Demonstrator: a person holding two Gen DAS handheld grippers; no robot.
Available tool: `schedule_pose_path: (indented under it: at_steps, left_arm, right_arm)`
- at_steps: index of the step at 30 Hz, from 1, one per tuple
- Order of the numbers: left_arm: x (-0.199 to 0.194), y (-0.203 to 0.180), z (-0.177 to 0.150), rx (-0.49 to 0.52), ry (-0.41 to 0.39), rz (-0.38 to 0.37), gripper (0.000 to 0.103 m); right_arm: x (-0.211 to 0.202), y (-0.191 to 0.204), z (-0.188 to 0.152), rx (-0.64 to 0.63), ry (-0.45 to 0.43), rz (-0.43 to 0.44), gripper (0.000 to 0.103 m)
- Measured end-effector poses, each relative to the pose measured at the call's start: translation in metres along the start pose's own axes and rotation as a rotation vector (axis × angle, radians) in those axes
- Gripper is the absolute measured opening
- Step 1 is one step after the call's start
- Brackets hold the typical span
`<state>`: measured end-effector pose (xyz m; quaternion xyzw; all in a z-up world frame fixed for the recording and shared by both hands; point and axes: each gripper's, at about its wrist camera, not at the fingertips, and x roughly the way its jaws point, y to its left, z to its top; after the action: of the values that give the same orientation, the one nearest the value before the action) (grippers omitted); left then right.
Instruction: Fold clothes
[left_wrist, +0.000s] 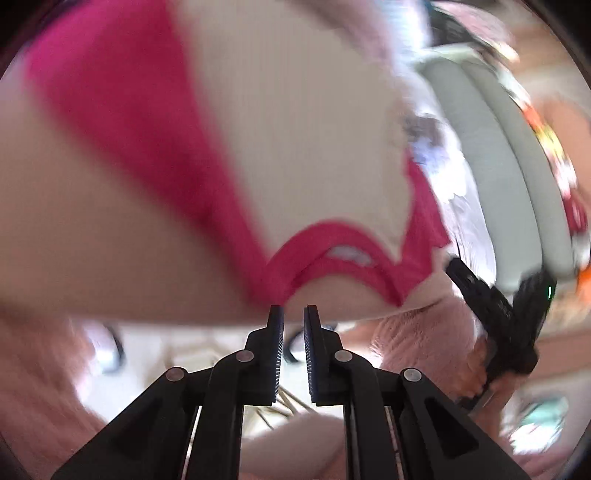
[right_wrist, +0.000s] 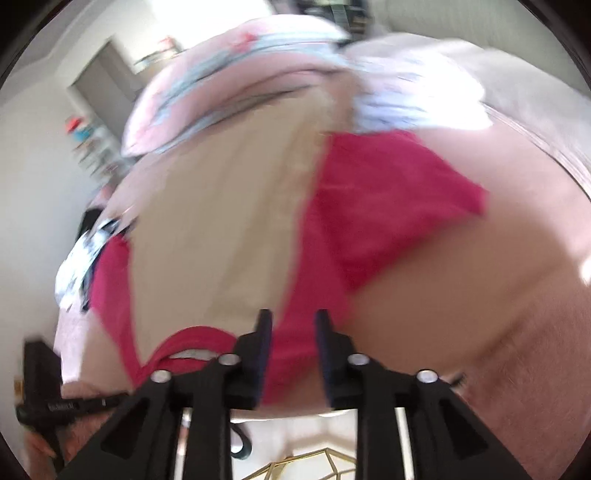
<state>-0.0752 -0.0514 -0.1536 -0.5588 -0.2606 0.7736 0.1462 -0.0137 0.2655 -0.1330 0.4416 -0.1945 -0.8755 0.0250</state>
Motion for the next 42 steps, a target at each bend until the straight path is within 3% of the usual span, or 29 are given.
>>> schedule_pose_path:
  at_steps: [3, 5, 7, 11, 13, 17, 21, 24, 28, 30, 32, 37, 42]
  left_arm:
    - [-0.005, -0.028, 0.028, 0.156, -0.152, 0.084, 0.021]
    - [0.015, -0.033, 0.046, 0.175, -0.156, 0.13, 0.041]
    - [0.035, -0.038, 0.064, 0.194, -0.158, 0.175, 0.042]
    - [0.073, -0.027, 0.061, 0.249, -0.05, 0.371, 0.042]
    - [0.073, -0.027, 0.042, 0.303, -0.107, 0.377, 0.042]
    - [0.067, -0.029, 0.012, 0.31, -0.123, 0.431, 0.042]
    - [0.062, -0.026, 0.0, 0.269, -0.125, 0.417, 0.043]
    - [0.056, -0.018, -0.003, 0.209, -0.138, 0.345, 0.043]
    - [0.055, -0.016, 0.001, 0.14, -0.165, 0.272, 0.044]
    - [0.058, -0.02, 0.003, 0.129, -0.171, 0.257, 0.044]
    - [0.061, -0.025, 0.006, 0.14, -0.171, 0.26, 0.044]
    - [0.07, -0.049, 0.015, 0.165, -0.179, 0.236, 0.044]
    - [0.061, -0.08, 0.027, 0.221, -0.209, 0.211, 0.044]
  right_arm:
    - [0.023, 0.037, 0.006, -0.161, 0.021, 0.014, 0.03]
    - [0.049, 0.058, 0.007, -0.256, 0.04, -0.035, 0.03]
    - [0.07, 0.068, 0.004, -0.309, 0.078, -0.081, 0.03]
    - [0.088, 0.058, -0.015, -0.318, 0.137, -0.143, 0.03]
    - [0.083, 0.053, -0.025, -0.321, 0.142, -0.146, 0.03]
    - [0.062, 0.041, -0.044, -0.318, 0.153, -0.133, 0.03]
    - [0.045, 0.026, -0.051, -0.252, 0.185, -0.09, 0.03]
    - [0.022, 0.017, -0.055, -0.167, 0.162, -0.051, 0.031]
    - [-0.019, -0.031, -0.029, 0.118, -0.005, -0.026, 0.036]
    - [-0.029, -0.067, -0.012, 0.28, -0.05, -0.013, 0.046]
    - [-0.029, -0.099, 0.003, 0.391, -0.049, -0.024, 0.046]
    - [-0.006, -0.144, 0.028, 0.467, -0.011, -0.11, 0.047]
    - [0.023, -0.164, 0.04, 0.516, -0.005, -0.062, 0.047]
